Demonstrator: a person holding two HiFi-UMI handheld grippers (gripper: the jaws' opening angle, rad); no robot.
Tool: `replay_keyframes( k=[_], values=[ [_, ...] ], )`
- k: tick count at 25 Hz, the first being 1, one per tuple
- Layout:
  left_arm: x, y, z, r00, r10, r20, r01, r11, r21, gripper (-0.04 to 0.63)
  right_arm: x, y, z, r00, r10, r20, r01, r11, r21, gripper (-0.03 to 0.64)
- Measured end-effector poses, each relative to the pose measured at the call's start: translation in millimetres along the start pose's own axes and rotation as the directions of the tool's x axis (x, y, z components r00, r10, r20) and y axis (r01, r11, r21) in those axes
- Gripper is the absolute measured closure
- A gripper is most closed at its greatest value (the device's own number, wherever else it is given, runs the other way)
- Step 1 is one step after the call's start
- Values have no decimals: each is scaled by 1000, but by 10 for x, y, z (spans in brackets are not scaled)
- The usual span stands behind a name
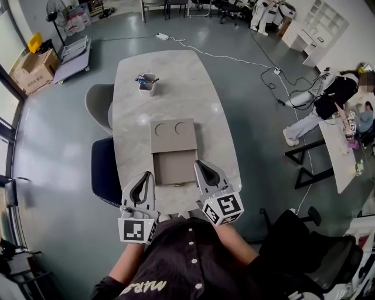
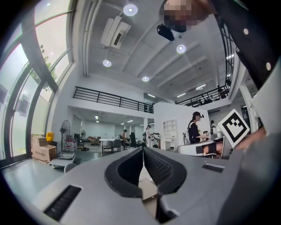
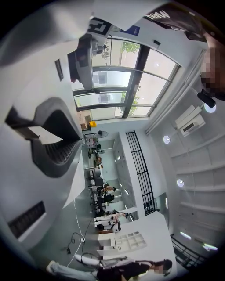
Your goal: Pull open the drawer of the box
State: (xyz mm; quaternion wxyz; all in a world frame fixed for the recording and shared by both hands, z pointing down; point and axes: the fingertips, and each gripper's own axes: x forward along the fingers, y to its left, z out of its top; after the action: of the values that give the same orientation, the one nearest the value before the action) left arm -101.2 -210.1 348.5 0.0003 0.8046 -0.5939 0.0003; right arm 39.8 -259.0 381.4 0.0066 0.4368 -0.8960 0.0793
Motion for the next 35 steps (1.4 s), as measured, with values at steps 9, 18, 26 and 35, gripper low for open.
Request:
replay_keyframes(
  k=[9, 18, 26, 35],
  values=[
    [4, 41, -16, 1000, 1, -2, 0, 1000, 6, 578, 44, 11, -20, 1000, -3, -8, 3, 1000, -1, 621],
    [5, 61, -31, 1000, 0, -6, 1, 1000, 10, 578, 65, 21, -21, 1000, -7, -11, 7, 1000, -8, 620],
    [-15, 74, -50, 1000, -2, -4, 2, 1000, 6, 578, 67, 61, -44, 1000, -2, -13, 1, 1000, -6, 620],
    [-39, 40, -38, 1000, -11, -3, 11, 1000, 9, 578, 38, 92, -29, 1000, -3, -10, 3, 1000, -16, 620]
  ],
)
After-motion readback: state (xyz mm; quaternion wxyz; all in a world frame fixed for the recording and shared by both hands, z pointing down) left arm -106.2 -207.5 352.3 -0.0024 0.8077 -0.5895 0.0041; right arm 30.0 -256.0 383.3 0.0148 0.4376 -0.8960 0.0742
